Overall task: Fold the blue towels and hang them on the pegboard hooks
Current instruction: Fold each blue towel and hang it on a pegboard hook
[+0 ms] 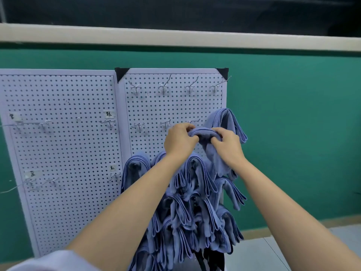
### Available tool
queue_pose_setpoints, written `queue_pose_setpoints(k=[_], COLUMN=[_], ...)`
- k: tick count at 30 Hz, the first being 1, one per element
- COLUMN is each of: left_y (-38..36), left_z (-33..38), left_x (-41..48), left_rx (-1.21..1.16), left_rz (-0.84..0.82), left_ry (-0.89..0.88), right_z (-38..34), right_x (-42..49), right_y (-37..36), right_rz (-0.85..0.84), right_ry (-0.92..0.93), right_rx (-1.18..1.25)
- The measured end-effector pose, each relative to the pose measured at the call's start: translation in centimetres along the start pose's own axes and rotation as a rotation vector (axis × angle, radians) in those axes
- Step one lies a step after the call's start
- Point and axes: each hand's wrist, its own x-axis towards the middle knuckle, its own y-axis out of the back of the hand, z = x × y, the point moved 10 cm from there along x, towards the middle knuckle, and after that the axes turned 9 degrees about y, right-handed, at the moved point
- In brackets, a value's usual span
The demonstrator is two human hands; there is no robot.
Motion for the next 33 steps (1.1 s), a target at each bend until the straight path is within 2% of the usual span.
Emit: queue_pose_setpoints(k=[6,12,17,25,29,33], left_y=[1.6,1.2,-1.4,-3.6,-4.4,-4.9], left_z=[3.7,5.1,3.5,-0.9,-2.5,-4.2], left_x=[1.8,6.5,9.4,9.5,9.0,8.4], left_rx=[-0.136,-0.151,-0.187,-0.217,-0.209,-0.168], left_rz=[0.047,0.088,0.068,0.118,0.134,0.171], left_ry=[-0.083,-0.119,-0.067,-0.016,-0.067,-0.130], right_z=[-2.1,-2.0,0.0,4.4,5.2,5.1], right_x=[4.1,8.5,10.0,8.6,7.0,5.5], right_y=[3.5,3.1,1.1,-4.1,-5.6,-4.6], right_rz=[0.139,0.145,0.113,0.051,0.044,0.155], right_ry=[0.040,0.004,-0.062,-0.153,-0.108,-0.037], right_rx=[-0.067,-0.106,-0.130,0.012,0.052,0.105])
